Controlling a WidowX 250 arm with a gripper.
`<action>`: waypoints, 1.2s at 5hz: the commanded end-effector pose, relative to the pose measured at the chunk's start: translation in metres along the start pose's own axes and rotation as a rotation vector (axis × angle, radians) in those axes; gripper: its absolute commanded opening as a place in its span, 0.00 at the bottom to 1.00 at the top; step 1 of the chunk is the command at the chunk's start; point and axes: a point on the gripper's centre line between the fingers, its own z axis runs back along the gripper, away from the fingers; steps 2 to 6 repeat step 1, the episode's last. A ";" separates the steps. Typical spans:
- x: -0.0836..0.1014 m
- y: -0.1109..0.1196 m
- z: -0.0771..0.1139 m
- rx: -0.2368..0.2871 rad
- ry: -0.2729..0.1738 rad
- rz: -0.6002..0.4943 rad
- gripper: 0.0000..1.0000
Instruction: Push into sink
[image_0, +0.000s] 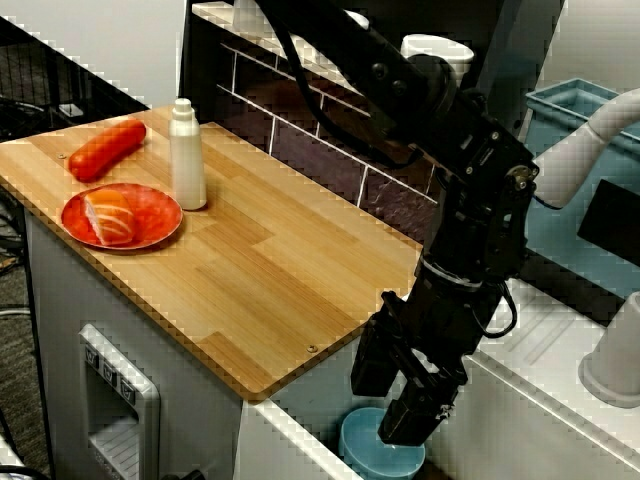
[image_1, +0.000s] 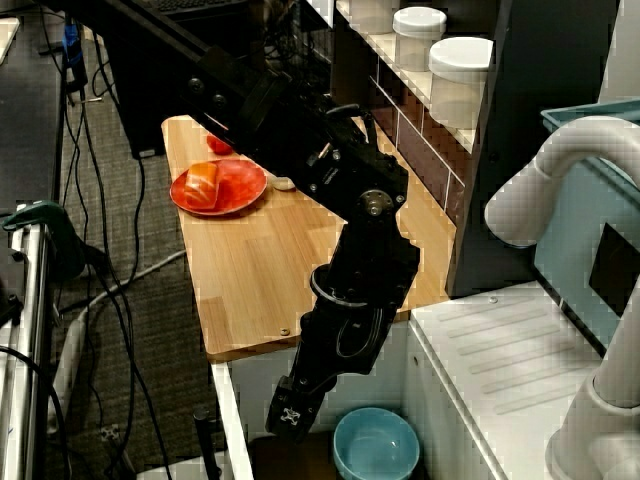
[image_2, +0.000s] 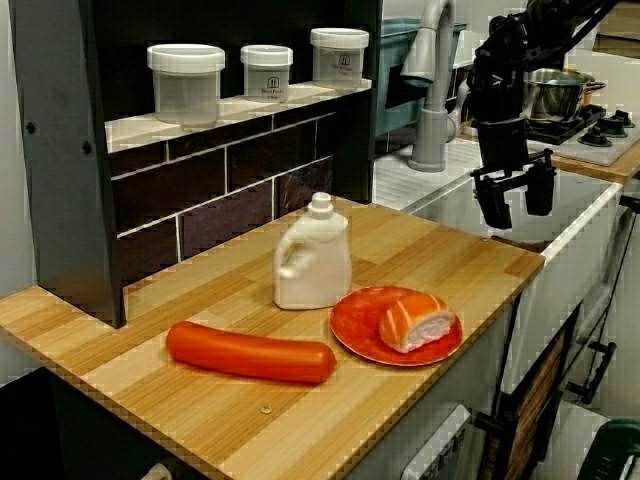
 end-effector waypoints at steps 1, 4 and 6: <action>0.003 -0.006 0.024 0.005 -0.065 -0.016 1.00; 0.003 -0.006 0.024 0.005 -0.065 -0.016 1.00; 0.003 -0.006 0.024 0.005 -0.065 -0.016 1.00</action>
